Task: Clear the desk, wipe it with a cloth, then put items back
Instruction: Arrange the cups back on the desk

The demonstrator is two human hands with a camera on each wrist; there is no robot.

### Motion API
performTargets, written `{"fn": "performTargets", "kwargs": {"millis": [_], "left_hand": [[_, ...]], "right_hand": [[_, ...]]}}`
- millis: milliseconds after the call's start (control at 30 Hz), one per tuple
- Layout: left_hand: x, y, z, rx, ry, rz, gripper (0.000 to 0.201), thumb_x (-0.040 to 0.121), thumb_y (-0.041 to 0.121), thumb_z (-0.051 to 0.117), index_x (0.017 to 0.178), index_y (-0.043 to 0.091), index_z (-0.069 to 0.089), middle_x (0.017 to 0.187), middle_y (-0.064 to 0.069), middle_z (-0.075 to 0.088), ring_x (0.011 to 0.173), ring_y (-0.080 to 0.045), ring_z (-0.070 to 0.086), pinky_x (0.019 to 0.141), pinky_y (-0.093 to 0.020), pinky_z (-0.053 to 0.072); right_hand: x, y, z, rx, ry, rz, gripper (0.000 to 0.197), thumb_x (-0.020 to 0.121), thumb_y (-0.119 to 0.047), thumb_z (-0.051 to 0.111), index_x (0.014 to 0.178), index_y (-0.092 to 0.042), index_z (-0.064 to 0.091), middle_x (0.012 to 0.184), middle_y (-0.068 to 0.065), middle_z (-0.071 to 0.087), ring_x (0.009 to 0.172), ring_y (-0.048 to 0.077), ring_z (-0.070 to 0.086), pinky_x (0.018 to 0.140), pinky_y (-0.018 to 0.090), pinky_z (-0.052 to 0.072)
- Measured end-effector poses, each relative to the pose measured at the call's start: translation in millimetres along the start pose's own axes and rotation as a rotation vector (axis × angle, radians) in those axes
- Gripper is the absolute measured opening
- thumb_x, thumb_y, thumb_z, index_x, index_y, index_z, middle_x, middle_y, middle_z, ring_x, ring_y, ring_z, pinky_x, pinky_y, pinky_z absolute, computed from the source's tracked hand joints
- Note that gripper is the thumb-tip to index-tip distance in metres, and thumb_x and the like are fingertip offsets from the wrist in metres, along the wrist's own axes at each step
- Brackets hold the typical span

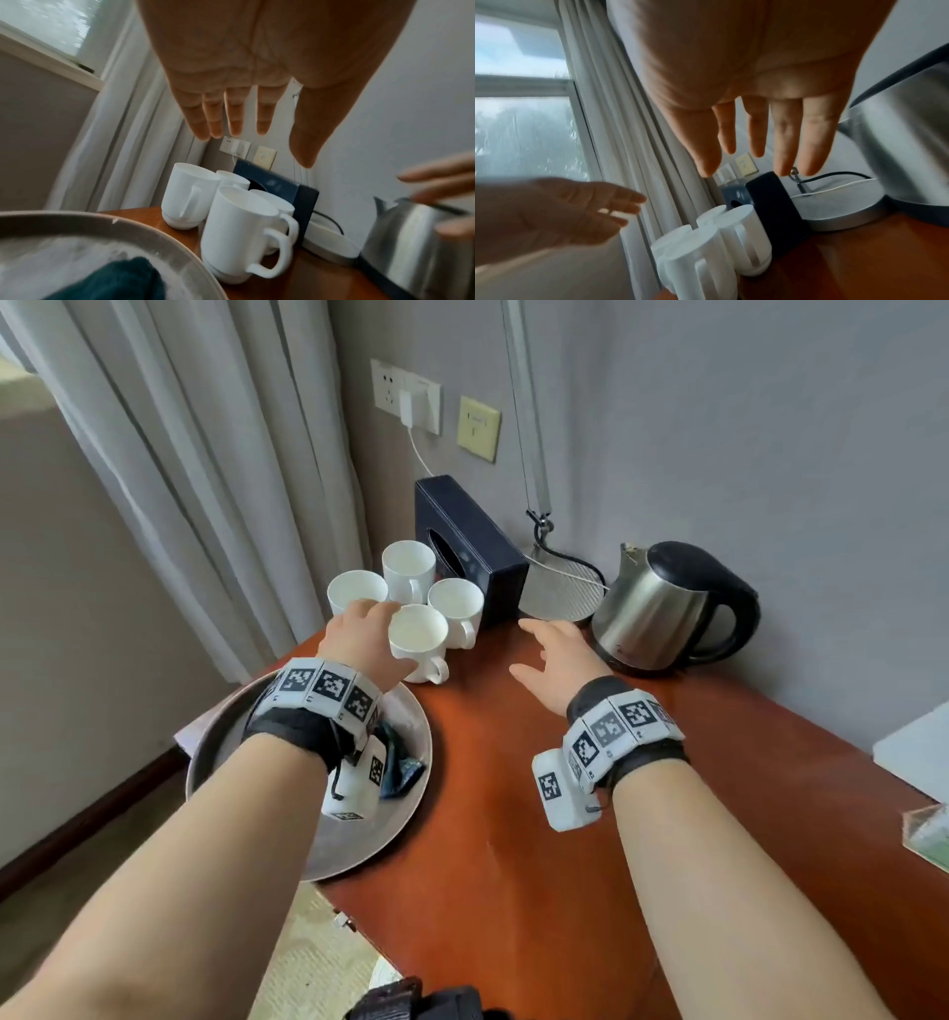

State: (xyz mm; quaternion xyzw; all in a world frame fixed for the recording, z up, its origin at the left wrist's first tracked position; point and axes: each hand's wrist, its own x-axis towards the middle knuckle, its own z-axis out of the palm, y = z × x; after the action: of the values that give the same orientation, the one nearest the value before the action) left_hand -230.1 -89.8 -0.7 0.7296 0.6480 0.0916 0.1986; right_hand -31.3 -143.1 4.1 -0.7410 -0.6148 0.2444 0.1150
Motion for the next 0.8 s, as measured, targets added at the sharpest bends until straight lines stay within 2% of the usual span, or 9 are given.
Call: {"fn": "performTargets", "kwargs": {"millis": [133, 267, 333, 467, 567, 800], "left_hand": [[51.6, -9.2, 9.5, 0.208, -0.112, 0.122, 0.075, 0.080, 0.034, 0.068, 0.144, 0.023, 0.030, 0.149, -0.003, 0.032, 0.137, -0.028, 0.029, 0.107, -0.039, 0.032], [82.1, -14.5, 23.2, 0.347, -0.225, 0.224, 0.087, 0.077, 0.046, 0.068, 0.147, 0.023, 0.021, 0.149, -0.001, 0.030, 0.137, -0.025, 0.028, 0.109, -0.036, 0.029], [89.4, -16.0, 30.8, 0.363, -0.247, 0.249, 0.088, 0.077, 0.048, 0.067, 0.147, 0.024, 0.020, 0.148, -0.002, 0.030, 0.137, -0.026, 0.028, 0.111, -0.037, 0.025], [98.6, -12.1, 41.3, 0.382, -0.247, 0.253, 0.093, 0.077, 0.046, 0.069, 0.148, 0.027, 0.013, 0.147, -0.004, 0.028, 0.136, -0.025, 0.030, 0.113, -0.036, 0.022], [100.1, -7.6, 44.8, 0.373, -0.268, 0.231, 0.096, 0.077, 0.042, 0.072, 0.148, 0.023, 0.010, 0.145, -0.006, 0.028, 0.135, -0.026, 0.031, 0.111, -0.036, 0.027], [93.4, -5.4, 43.0, 0.352, -0.252, 0.246, 0.093, 0.071, 0.036, 0.076, 0.142, 0.018, 0.018, 0.137, -0.002, 0.033, 0.124, -0.021, 0.039, 0.090, -0.029, 0.041]], "right_hand": [[64.5, -26.0, 15.5, -0.088, -0.055, -0.007, 0.049, 0.093, -0.024, 0.052, 0.140, -0.021, 0.039, 0.143, 0.005, 0.037, 0.121, 0.023, 0.052, 0.103, 0.040, 0.043], [107.7, -27.5, 33.9, -0.066, -0.060, 0.112, 0.034, 0.091, -0.025, 0.052, 0.124, -0.016, 0.050, 0.124, 0.007, 0.059, 0.111, 0.025, 0.057, 0.097, 0.039, 0.047], [119.2, -24.5, 42.9, -0.007, -0.057, 0.175, 0.029, 0.090, -0.027, 0.055, 0.115, -0.014, 0.050, 0.115, 0.007, 0.063, 0.105, 0.026, 0.060, 0.093, 0.039, 0.048], [132.5, -21.0, 58.1, 0.058, -0.053, 0.201, 0.026, 0.087, -0.024, 0.059, 0.108, -0.014, 0.046, 0.098, 0.004, 0.059, 0.095, 0.026, 0.060, 0.088, 0.038, 0.049], [133.1, -19.7, 60.8, 0.068, -0.035, 0.192, 0.024, 0.088, -0.020, 0.058, 0.108, -0.015, 0.044, 0.094, 0.003, 0.052, 0.089, 0.025, 0.057, 0.085, 0.037, 0.048], [112.5, -0.4, 47.1, 0.043, -0.042, 0.214, 0.030, 0.088, -0.019, 0.059, 0.112, -0.011, 0.043, 0.095, 0.004, 0.053, 0.093, 0.028, 0.058, 0.086, 0.039, 0.048]]}}
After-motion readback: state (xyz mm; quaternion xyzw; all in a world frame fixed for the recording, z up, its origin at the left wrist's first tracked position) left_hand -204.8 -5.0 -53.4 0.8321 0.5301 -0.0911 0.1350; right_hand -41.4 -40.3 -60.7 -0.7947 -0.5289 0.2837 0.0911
